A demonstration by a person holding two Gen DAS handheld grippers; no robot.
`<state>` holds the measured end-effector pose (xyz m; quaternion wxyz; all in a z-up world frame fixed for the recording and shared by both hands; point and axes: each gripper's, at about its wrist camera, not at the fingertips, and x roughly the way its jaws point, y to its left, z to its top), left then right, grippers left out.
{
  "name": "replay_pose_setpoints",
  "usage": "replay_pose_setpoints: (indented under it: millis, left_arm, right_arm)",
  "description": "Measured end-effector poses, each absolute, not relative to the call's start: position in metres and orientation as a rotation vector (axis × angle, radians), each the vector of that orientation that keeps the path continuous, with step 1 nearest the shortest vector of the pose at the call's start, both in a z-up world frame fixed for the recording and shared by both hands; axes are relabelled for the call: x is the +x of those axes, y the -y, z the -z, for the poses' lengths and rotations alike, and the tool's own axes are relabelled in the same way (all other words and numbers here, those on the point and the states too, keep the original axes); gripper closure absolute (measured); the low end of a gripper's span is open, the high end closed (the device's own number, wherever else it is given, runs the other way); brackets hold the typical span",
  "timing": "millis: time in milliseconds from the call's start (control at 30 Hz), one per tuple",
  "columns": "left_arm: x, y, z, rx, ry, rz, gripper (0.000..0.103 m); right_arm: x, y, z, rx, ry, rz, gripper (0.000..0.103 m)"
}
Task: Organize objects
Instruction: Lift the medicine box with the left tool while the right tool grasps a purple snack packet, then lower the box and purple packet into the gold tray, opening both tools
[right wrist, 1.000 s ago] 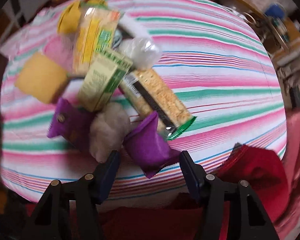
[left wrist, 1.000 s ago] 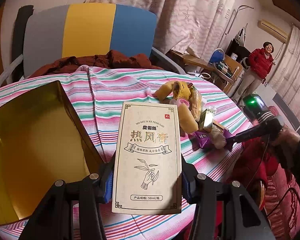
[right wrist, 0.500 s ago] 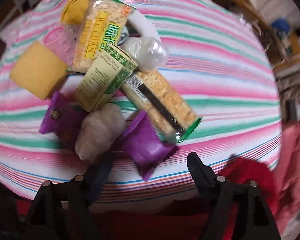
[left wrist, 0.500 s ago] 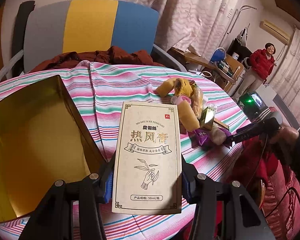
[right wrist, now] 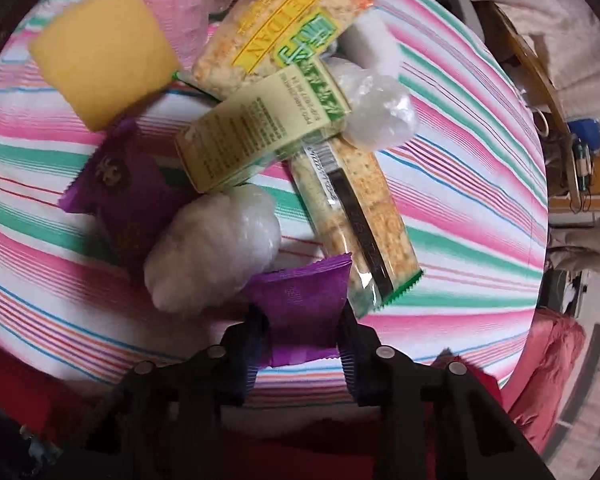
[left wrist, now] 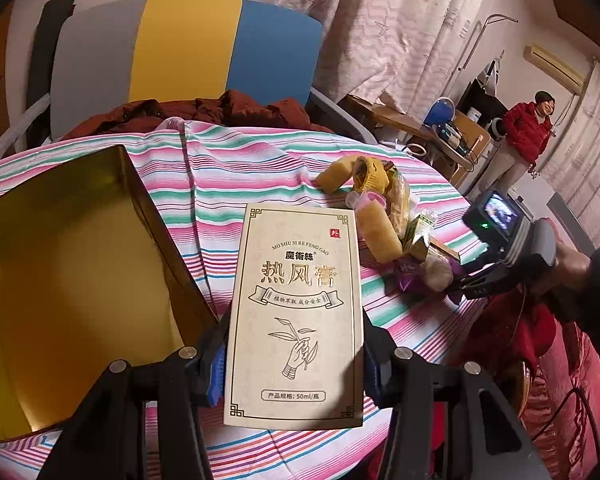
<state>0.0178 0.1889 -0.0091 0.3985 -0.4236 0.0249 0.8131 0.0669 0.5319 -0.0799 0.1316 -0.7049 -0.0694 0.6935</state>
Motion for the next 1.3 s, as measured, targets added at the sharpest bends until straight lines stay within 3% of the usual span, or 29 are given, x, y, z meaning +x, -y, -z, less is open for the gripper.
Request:
replay_pose_setpoints:
  millis: [267, 367, 500, 867, 1300]
  left_arm:
    - [0.009, -0.173, 0.001, -1.054, -0.026, -2.101, 0.051]
    - [0.002, -0.154, -0.005, -1.043, 0.007, -2.156, 0.051]
    - [-0.014, -0.121, -0.01, -1.029, 0.023, -2.271, 0.051]
    - [-0.049, -0.036, 0.013, -1.143, 0.092, -2.518, 0.051]
    - [-0.054, -0.008, 0.02, -1.162, 0.166, -2.566, 0.051]
  right_arm:
    - [0.089, -0.532, 0.01, -1.751, 0.126, -2.143, 0.069]
    - [0.081, -0.507, -0.019, -1.642, 0.153, -2.214, 0.069]
    - [0.063, -0.466, -0.042, -1.547, 0.048, -2.454, 0.069]
    - [-0.02, -0.3, -0.016, -1.578, -0.103, -2.924, 0.069]
    - [-0.009, -0.328, -0.018, -1.5, -0.307, -2.883, 0.069]
